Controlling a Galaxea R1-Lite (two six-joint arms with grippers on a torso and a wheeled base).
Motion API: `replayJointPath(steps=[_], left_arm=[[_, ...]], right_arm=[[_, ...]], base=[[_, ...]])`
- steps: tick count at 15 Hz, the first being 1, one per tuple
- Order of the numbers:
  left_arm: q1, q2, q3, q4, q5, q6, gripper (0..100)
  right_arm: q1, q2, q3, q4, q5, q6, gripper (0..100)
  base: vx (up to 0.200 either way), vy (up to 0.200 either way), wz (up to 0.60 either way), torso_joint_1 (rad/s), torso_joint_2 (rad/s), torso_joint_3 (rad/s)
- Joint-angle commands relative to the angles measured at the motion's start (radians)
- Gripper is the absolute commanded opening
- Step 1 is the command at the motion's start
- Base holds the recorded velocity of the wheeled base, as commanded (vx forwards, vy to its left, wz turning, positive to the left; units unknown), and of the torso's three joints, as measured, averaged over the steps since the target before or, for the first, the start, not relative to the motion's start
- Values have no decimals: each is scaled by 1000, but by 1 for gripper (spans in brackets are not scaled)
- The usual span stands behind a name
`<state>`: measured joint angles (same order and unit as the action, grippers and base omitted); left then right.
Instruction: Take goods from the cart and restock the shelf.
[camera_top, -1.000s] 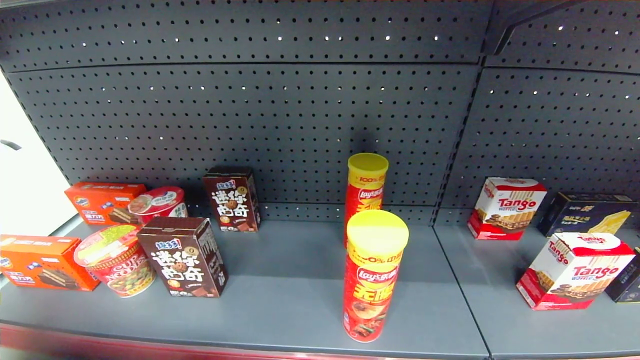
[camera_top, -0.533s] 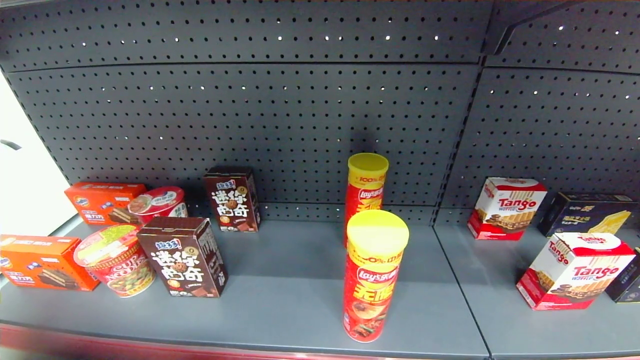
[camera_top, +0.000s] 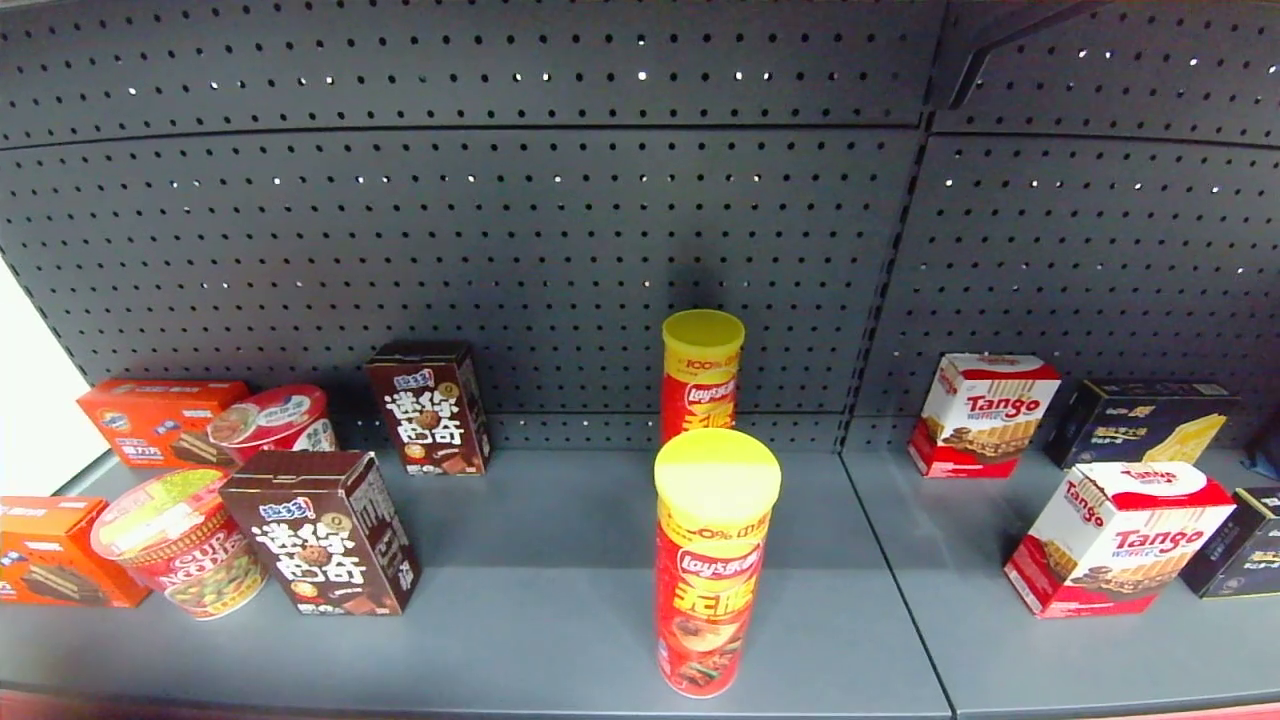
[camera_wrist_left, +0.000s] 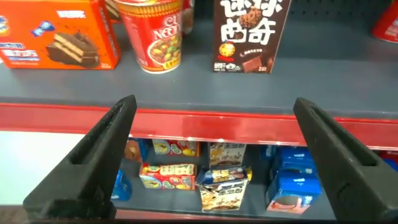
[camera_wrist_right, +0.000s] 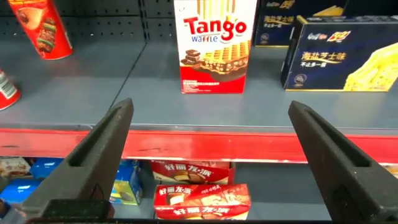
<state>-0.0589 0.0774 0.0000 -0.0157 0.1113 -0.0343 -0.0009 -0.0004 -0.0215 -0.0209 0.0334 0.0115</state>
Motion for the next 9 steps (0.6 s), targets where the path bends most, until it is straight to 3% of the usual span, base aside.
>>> replayJointPath(steps=[1,3,4,5,7,9], left_arm=[[1,4,0,-1,1,-1,100],[2,2,-3,-9,7,4,100],[-13,35,-120,2,-15,51,100],[-41,183,-278,56,-67,112,100],[-79,346,-442,74,-176,126,100],[-139,587,-601,79,-371,129,100]], right_arm=[[1,0,0,-1,0,1,100],[1,0,-2,-1,0,2,100],[1,0,-2,-1,2,2,100],[1,0,-2,1,2,2,100],[1,0,-2,1,3,2,100],[1,0,-3,4,19,4,100]], base=[[0,0,0,0,0,0],[0,0,0,0,0,0],[0,0,0,0,0,0],[0,0,0,0,0,0],[0,0,0,0,0,0],[0,0,0,0,0,0]])
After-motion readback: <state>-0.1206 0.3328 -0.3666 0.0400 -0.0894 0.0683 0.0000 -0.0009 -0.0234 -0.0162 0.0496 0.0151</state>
